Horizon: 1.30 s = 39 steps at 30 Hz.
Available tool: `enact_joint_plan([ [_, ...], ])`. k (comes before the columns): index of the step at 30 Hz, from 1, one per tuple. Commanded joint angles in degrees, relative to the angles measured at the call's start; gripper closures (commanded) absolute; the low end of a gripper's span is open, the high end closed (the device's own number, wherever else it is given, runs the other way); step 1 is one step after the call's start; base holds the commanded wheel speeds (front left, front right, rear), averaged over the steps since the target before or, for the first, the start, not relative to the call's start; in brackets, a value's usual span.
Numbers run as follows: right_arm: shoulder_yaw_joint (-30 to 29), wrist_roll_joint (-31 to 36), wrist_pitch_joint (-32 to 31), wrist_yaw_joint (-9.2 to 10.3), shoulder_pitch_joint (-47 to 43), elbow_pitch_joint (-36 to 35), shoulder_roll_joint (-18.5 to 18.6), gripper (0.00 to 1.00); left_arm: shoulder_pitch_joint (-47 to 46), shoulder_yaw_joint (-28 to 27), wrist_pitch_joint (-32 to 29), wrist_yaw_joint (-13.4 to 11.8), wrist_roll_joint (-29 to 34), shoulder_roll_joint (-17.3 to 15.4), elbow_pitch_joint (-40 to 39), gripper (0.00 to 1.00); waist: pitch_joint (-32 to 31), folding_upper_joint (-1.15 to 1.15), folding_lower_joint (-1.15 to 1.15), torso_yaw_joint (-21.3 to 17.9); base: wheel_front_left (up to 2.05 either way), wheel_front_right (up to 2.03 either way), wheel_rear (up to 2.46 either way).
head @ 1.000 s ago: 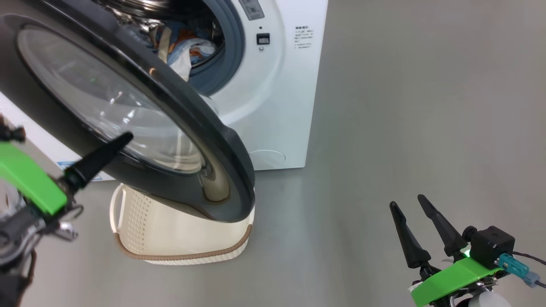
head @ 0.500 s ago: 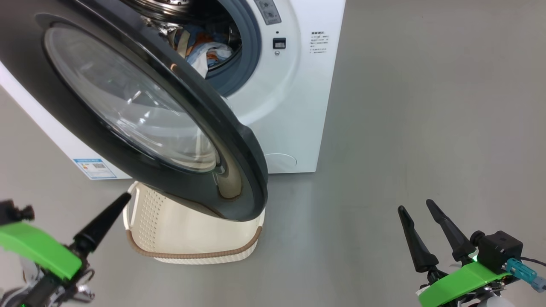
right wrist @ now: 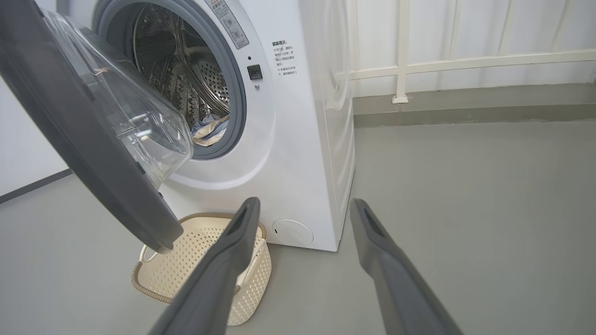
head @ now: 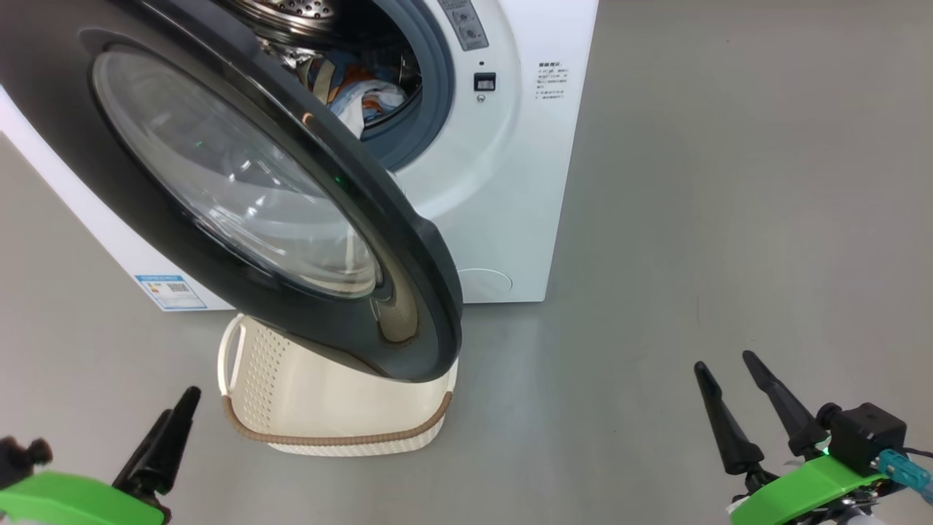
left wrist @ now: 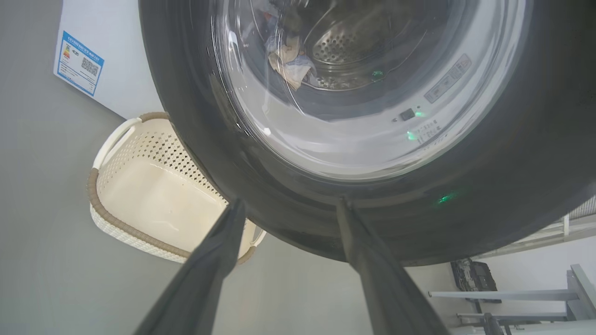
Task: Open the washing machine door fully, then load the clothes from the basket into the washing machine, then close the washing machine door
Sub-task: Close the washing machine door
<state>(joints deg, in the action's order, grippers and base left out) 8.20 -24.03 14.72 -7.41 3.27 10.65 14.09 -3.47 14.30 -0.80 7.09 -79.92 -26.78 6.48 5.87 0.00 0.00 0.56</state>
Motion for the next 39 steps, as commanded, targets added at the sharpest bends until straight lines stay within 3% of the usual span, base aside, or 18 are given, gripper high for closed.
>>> enact_joint_plan([
  [1,0.6,0.3,0.3,-0.08,-0.3,-1.1,1.0,0.0,-1.2,-2.1,1.7,0.4,0.3,-1.8,-0.8,0.0,0.0,0.0,0.0,0.1,0.0,0.0,0.0],
  [8,-0.9,0.2,0.3,-0.08,-1.2,-0.7,1.7,0.0,0.3,4.8,12.1,0.4,5.3,-3.8,2.4,0.0,-0.3,0.0,0.0,-0.3,0.0,0.0,0.0],
  [13,-1.8,0.3,0.3,-0.08,-1.4,-0.5,1.7,0.0,-0.3,6.9,15.6,0.4,10.4,-4.2,6.1,0.0,-0.2,0.0,0.0,-0.8,0.0,0.0,0.0],
  [25,-4.5,0.4,0.3,-0.08,-1.8,-0.6,1.3,0.0,1.9,-7.1,15.8,0.4,35.8,5.6,4.1,0.0,-0.4,0.0,0.0,-1.9,0.0,0.0,0.0],
  [39,-5.6,0.5,0.3,-0.08,-1.4,-0.9,1.0,0.0,4.0,-13.0,15.8,0.4,52.1,10.7,0.3,0.0,-0.1,0.0,0.0,-2.2,0.0,0.0,0.0],
])
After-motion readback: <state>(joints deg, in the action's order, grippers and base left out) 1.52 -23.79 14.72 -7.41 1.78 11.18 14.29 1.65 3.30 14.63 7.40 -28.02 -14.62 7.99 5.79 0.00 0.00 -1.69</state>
